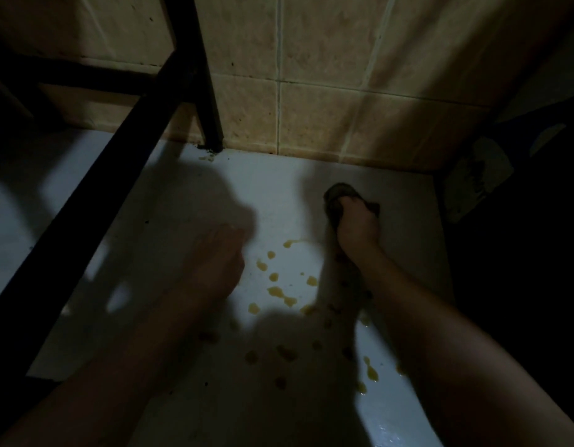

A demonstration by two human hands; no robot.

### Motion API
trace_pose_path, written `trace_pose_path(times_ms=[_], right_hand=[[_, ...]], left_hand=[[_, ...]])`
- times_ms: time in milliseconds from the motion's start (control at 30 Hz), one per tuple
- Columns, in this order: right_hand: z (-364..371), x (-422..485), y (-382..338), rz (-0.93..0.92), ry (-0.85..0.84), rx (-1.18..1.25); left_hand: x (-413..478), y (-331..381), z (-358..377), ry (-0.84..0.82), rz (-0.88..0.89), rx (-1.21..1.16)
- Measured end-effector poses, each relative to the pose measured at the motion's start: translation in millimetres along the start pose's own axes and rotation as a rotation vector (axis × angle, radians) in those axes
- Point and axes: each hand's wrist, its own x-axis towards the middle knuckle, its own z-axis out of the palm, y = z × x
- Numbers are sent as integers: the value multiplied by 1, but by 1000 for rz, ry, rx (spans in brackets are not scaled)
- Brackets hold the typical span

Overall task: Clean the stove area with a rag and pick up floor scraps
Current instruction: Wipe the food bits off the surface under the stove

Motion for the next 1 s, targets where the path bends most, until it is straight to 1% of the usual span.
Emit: trace_pose_path(times_ms=[133, 233, 300, 400, 467, 533, 600, 700, 800, 867, 1000], right_hand=[[12, -10, -41, -153, -29, 82], [18, -14, -64, -274, -124, 4], [19, -13, -65, -326, -169, -27], [16, -10, -52, -357, -129, -15], [12, -3, -39, -306, -92, 31], [6, 10, -21, -203, -96, 60], [-2, 23, 2, -79, -58, 42], [-12, 33, 29, 105, 38, 16], [-13, 36, 26, 216, 55, -15], [-11, 37, 13, 204, 46, -16], [0, 28, -25, 27, -52, 38]], left_hand=[[9, 11, -4, 16, 46, -6], [21, 20, -9, 28, 68, 26], [28, 26, -10, 19, 66, 36], [31, 26, -10, 31, 64, 18], [30, 22, -11, 47, 77, 3], [28, 17, -13, 62, 83, -7], [27, 11, -13, 71, 85, 12], [27, 4, -15, 22, 25, 70], [23, -1, -13, 0, -7, 133], [18, -3, -13, -11, -43, 140], [8, -7, -18, 17, -35, 132]])
